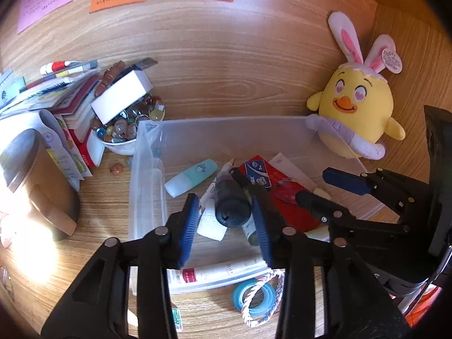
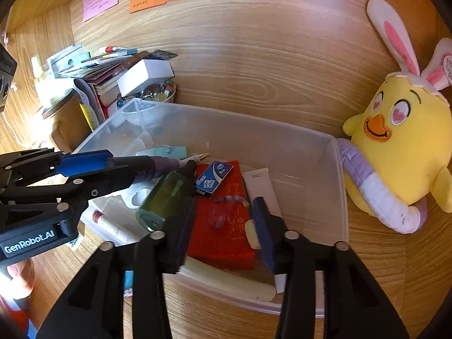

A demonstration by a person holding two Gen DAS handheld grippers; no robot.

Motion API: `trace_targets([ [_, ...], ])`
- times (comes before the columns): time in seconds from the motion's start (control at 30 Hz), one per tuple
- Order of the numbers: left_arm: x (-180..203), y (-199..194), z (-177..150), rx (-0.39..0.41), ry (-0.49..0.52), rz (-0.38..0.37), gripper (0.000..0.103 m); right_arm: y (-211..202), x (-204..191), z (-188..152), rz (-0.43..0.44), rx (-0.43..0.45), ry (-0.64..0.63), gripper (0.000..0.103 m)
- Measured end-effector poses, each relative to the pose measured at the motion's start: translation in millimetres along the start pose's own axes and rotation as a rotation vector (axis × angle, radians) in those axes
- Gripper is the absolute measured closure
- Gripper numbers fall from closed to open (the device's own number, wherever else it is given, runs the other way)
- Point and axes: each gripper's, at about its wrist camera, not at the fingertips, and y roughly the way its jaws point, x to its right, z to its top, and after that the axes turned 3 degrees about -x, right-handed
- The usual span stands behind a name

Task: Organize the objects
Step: 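Carry the bottle and pink charm into the clear box and open both tools, then move both open tools back toward the tape roll and bracelet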

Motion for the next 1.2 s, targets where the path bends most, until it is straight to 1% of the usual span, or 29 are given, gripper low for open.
trace_targets([
  [0.1, 1, -9, -1, 0.021, 0.003, -0.001, 0.055, -4, -3, 0, -0.008, 0.013, -0.012, 0.057],
  [0.23, 5, -20, -3, 0.047, 0.009, 0.014, 0.04, -10, -6, 0, -0.01, 0.02, -0.015, 0.051],
  [0.3, 7, -24, -4, 0.055, 0.017, 0.021, 0.037, -15, -6, -1, -0.02, 0.028, -0.009, 0.044],
  [0.43, 9, -34, -8, 0.068, 0.029, 0.028, 0.026, -30, -7, -7, -0.027, 0.054, -0.004, 0.035],
  [0.47, 8, -37, -9, 0.069, 0.031, 0.035, 0.024, -33, -7, -8, -0.03, 0.06, -0.004, 0.032],
  [0.53, 6, -44, -11, 0.077, 0.029, 0.046, 0.018, -41, -8, -11, -0.037, 0.072, -0.005, 0.03],
  [0.63, -3, -57, -15, 0.098, 0.007, 0.039, 0.011, -52, -10, -17, -0.044, 0.086, -0.01, 0.03],
  [0.83, -22, -79, -23, 0.119, -0.013, 0.055, 0.008, -66, -14, -28, -0.032, 0.102, -0.009, 0.03],
  [0.93, -30, -83, -29, 0.114, -0.018, 0.059, 0.006, -68, -19, -36, -0.018, 0.103, -0.006, 0.03],
  [1.03, -35, -80, -36, 0.086, -0.019, 0.067, 0.006, -63, -25, -42, -0.003, 0.084, -0.005, 0.03],
  [1.2, -44, -66, -54, 0.02, -0.013, 0.091, 0.006, -50, -41, -53, 0.03, 0.028, -0.024, 0.03],
])
